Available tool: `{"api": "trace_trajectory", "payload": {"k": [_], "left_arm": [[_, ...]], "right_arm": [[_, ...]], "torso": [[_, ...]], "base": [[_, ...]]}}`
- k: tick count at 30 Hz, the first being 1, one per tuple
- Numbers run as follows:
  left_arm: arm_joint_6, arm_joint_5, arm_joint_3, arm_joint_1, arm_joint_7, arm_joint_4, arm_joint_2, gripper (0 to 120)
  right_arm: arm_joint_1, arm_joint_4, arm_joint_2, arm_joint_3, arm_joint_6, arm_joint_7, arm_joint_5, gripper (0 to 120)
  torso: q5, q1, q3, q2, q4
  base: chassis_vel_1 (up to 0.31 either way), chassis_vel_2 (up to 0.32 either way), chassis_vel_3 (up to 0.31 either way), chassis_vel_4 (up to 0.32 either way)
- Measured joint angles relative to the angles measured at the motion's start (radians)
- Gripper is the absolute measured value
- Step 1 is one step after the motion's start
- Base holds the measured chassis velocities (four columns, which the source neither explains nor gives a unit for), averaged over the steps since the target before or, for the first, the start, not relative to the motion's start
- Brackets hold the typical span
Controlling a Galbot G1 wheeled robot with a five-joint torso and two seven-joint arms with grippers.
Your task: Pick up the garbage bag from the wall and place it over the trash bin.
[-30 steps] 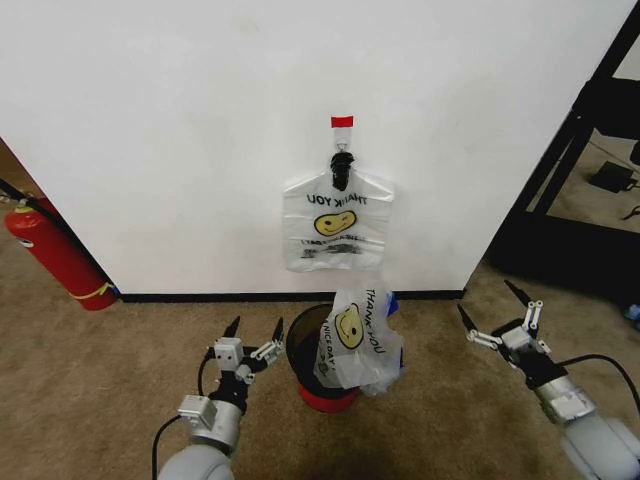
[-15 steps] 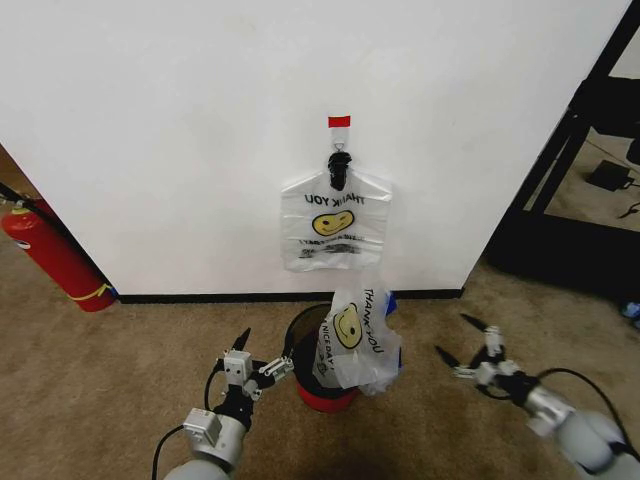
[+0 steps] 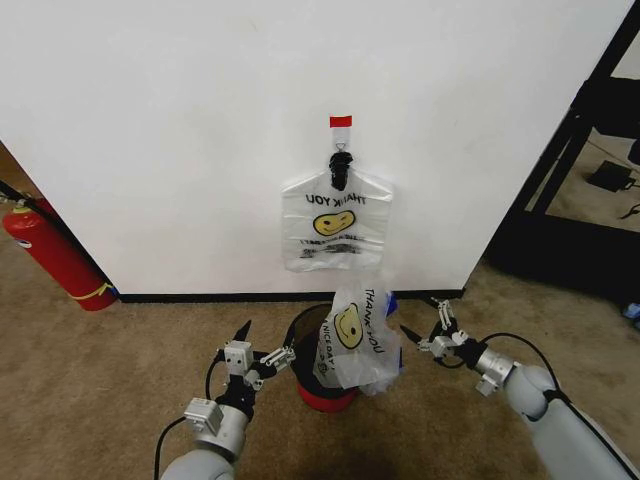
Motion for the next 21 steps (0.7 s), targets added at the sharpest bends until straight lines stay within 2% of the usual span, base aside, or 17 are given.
{"api": "trace_trajectory", "payload": {"k": [15, 21], "left_arm": [[0.008, -0.031, -0.004, -0.028, -0.001, 0.013, 0.008, 100], [0.006, -0.036, -0.004, -0.028, -0.001, 0.017, 0.004, 100]], "right_arm": [[0.009, 0.0, 0.042, -0.058, -0.002, 0.003, -0.002, 100], [0.018, 0.08, 0.047, -0.086, -0.003, 0.013, 0.019, 100]], "torso": [[0.0, 0.0, 0.0, 0.0, 0.0003], [0.0, 0.0, 0.0, 0.0, 0.0003]], "base": [[0.0, 0.0, 0.0, 0.0], [0.0, 0.0, 0.0, 0.0]]}}
